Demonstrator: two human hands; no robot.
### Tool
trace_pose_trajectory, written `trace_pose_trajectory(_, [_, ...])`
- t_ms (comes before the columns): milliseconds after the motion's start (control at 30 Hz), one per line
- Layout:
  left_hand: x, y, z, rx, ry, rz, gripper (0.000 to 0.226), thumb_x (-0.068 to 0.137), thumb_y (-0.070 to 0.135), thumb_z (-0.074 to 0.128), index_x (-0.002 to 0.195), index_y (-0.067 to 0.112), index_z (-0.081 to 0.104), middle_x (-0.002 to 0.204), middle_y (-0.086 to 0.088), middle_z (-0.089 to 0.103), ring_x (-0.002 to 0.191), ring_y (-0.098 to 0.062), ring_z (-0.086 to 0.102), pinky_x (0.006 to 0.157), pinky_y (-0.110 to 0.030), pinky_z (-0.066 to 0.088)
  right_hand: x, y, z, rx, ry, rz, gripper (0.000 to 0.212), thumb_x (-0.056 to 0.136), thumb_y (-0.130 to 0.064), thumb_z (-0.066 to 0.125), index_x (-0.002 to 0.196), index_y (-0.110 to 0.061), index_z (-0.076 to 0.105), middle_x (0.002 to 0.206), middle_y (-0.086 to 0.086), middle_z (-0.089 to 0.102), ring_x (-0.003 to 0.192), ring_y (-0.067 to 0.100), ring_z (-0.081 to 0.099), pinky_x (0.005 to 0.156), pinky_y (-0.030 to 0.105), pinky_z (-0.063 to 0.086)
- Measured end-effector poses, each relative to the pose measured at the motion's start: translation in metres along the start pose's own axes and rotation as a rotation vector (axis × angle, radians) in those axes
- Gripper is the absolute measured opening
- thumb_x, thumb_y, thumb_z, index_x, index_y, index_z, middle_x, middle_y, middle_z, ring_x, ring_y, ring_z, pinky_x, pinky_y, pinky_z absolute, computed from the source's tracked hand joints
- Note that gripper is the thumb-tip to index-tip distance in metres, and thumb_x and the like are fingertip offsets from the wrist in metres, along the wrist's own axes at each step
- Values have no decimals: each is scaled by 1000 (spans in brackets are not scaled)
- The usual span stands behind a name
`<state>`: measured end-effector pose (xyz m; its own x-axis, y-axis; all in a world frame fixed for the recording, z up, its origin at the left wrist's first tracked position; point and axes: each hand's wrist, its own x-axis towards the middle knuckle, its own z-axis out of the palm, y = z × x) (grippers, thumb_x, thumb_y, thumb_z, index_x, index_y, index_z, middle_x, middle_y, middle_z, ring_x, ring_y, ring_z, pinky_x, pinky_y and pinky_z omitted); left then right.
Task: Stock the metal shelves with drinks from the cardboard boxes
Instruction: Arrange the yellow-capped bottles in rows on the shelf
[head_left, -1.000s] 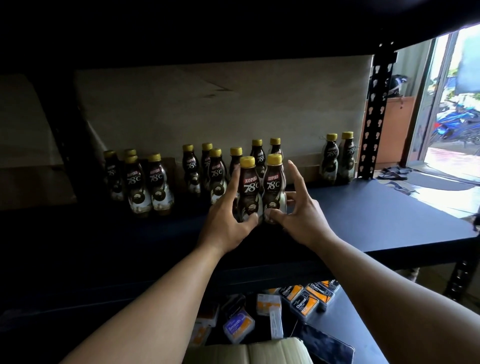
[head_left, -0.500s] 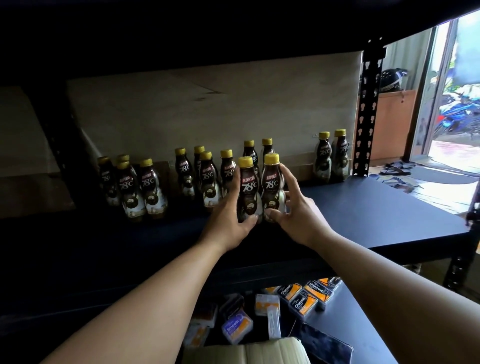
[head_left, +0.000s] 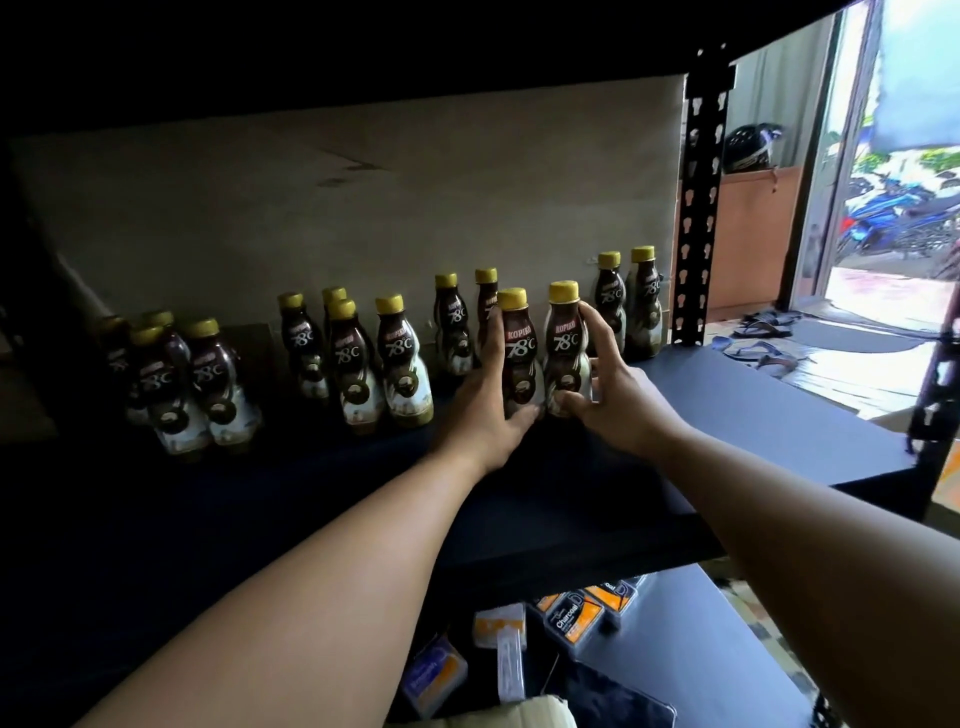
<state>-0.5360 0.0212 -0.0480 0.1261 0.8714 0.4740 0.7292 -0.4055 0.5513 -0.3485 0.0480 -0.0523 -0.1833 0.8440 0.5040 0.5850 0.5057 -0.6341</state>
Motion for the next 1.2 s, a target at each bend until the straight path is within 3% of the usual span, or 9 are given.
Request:
trace_pose_trajectory(200, [24,-6,12,21,3,-12,109,94,30,69,152,47,-22,168,2,17,148,-19,32,103,-23,24,24,14,-2,-24,-22,3,109,92,-15,72,157,-50,-7,115,7,69,79,12,62,82,33,47])
trace_pose_trajectory(500, [35,-10,21,7,6,-29,105,95,32,68,156,45,-16,167,2,21,149,-20,31,110,-30,29,35,30,2,12,11,-17,111,90,-17,74,155,-57,-7,124,9,69,96,24,71,96,48,55])
trace_pose_trajectory(700, [34,-13,25,-29,22,-30,104,95,31,69,156,46,-15,166,3,23,149,-18,29,106,-24,24,33,35,5,50,33,-26,110,90,-20,75,154,-59,-5,131,-4,66,107,19,69,102,45,53])
trace_pose_trajectory(800, [33,-14,25,-32,32,-31,105,94,31,70,156,47,-13,166,3,25,148,-18,31,105,-23,24,33,37,6,28,23,-36,115,88,-20,77,154,-59,-8,129,1,68,107,20,69,101,45,53])
trace_pose_trajectory(900, [34,-14,25,-48,41,-35,105,93,29,72,157,46,-10,164,2,31,145,-18,36,105,-22,26,34,38,5,8,24,-59,122,83,-15,81,157,-54,-8,141,4,60,116,22,65,102,46,52])
trace_pose_trajectory(967, [34,-14,25,-56,37,-40,106,93,29,72,158,46,-10,162,2,33,143,-18,39,104,-21,26,35,39,5,-4,31,-53,122,83,-16,81,156,-55,-9,142,4,59,113,21,65,101,45,52])
trace_pose_trajectory(1067, [34,-12,24,-58,12,-46,108,92,27,73,158,44,-11,164,3,29,145,-16,35,102,-19,23,34,39,5,-21,29,-25,120,86,-15,78,156,-56,-11,127,3,67,95,19,69,95,42,54])
trace_pose_trajectory(1133, [32,-12,24,-56,-6,-43,111,91,23,73,157,43,-14,162,3,33,136,-8,40,98,-14,24,33,39,6,-18,30,-15,118,86,-14,76,155,-57,-10,121,4,69,92,21,69,94,43,55])
trace_pose_trajectory(1200, [32,-11,23,-56,-14,-41,111,90,18,70,156,44,-15,155,2,43,115,4,41,91,-11,29,33,39,5,-7,36,-13,117,86,-14,75,155,-58,-9,122,3,69,94,22,70,95,45,54])
